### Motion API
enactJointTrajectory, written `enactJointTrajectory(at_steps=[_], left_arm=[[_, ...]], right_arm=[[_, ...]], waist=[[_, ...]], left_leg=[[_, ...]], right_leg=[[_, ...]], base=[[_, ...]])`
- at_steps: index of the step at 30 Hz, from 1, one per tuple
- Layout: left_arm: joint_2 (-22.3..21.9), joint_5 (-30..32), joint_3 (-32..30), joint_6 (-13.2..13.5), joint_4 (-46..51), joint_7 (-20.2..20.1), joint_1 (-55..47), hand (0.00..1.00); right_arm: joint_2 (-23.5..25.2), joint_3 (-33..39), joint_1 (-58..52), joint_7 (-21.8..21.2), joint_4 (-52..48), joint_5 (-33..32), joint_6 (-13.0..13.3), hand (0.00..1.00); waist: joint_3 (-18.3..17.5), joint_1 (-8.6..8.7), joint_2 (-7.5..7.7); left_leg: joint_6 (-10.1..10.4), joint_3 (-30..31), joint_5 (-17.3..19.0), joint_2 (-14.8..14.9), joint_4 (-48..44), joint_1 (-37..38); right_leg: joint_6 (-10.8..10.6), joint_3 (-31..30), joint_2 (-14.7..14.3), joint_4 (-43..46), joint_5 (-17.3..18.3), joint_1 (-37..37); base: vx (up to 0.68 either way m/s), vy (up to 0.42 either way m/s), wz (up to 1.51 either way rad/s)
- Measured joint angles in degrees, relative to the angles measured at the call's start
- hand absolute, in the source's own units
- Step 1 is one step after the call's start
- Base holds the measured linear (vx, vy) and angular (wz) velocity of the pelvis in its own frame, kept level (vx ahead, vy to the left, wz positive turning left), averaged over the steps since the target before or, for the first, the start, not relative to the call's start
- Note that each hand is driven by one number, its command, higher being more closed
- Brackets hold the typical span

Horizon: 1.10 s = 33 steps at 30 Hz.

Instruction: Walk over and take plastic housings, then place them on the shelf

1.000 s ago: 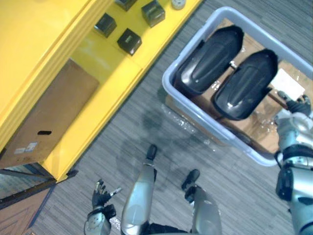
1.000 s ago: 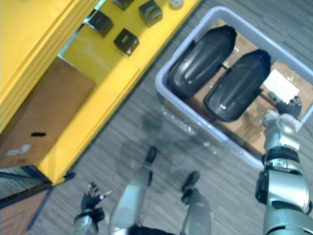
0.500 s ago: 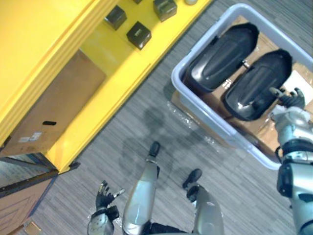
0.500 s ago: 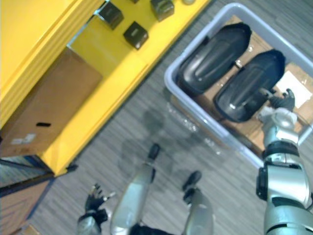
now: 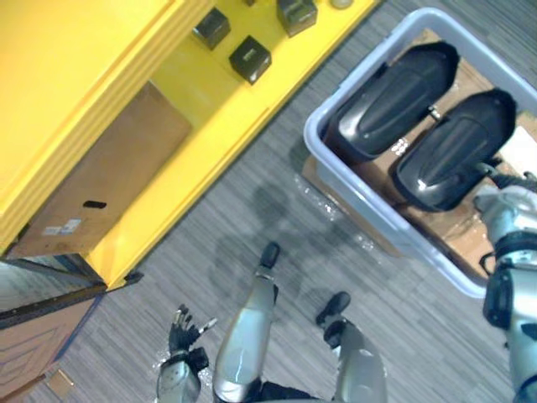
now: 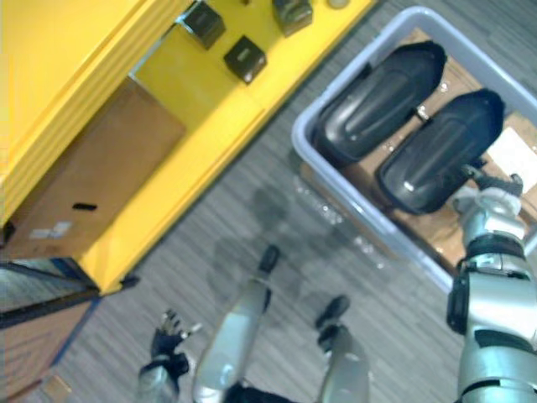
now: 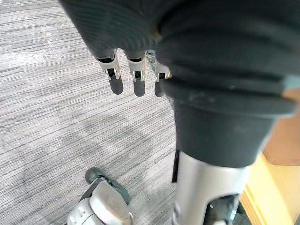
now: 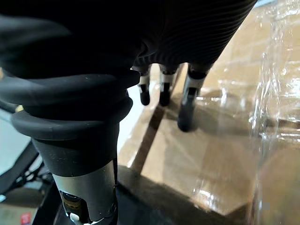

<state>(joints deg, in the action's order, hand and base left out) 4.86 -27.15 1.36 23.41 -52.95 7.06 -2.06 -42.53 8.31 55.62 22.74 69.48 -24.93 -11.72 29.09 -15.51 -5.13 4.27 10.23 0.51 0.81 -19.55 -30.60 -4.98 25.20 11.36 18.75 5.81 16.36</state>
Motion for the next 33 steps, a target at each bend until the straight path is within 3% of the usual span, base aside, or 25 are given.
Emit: enactJointTrajectory(at_steps=[9, 16, 21, 25, 33], left_arm=[[-1.1, -1.8, 2.2, 0.2, -0.2, -0.6, 0.0, 0.0], [-1.2, -4.1, 3.8, 0.3, -0.5, -1.1, -0.1, 0.0], [-1.4, -4.3, 3.9, 0.4, -0.9, -1.7, -0.1, 0.0], [-1.3, -4.3, 3.8, 2.1, -1.1, -1.8, -0.3, 0.0], [-0.4, -4.5, 1.9, 4.3, 5.7, -1.7, -1.5, 0.0]], right_arm=[[-2.9, 0.0, 1.5, 0.1, 3.2, 6.6, -4.7, 1.0], [-5.2, -1.9, 2.3, 0.9, 3.9, 15.6, -7.5, 1.0], [-5.3, -4.0, 3.2, 0.2, 4.0, 24.6, -10.6, 1.0], [-5.3, -6.3, 3.9, -0.2, 4.0, 31.6, -12.5, 1.0], [-6.8, -8.7, 4.3, -0.4, 3.3, 35.7, -13.1, 1.0]], waist=[[-0.5, -1.14, -0.93], [-1.8, -1.85, -3.01], [-1.8, -2.28, -3.03], [-1.8, -2.6, -3.03], [-1.6, -1.86, -2.75]], left_leg=[[0.3, 0.2, -0.9, 0.0, 1.6, 0.5], [0.4, 0.4, -1.8, -0.3, 3.1, 0.6], [0.4, 0.5, -1.9, -0.3, 3.2, 0.6], [0.5, 0.8, -1.9, -0.3, 3.1, 0.7], [0.5, 0.7, -2.1, -0.3, 3.8, 3.0]], right_leg=[[0.3, 0.1, 0.4, 0.9, 0.6, 0.6], [0.0, 0.6, 0.8, 1.0, 0.8, 0.9], [0.2, 1.0, 0.8, 1.0, 1.0, 0.9], [0.2, 1.4, 0.8, 1.0, 1.0, 0.5], [0.2, 1.5, 0.7, 0.6, 1.0, -1.8]], base=[[0.0, -0.013, 0.0], [0.0, -0.005, 0.03], [0.01, -0.01, 0.01], [0.0, -0.004, 0.03], [-0.01, -0.001, 0.0]])
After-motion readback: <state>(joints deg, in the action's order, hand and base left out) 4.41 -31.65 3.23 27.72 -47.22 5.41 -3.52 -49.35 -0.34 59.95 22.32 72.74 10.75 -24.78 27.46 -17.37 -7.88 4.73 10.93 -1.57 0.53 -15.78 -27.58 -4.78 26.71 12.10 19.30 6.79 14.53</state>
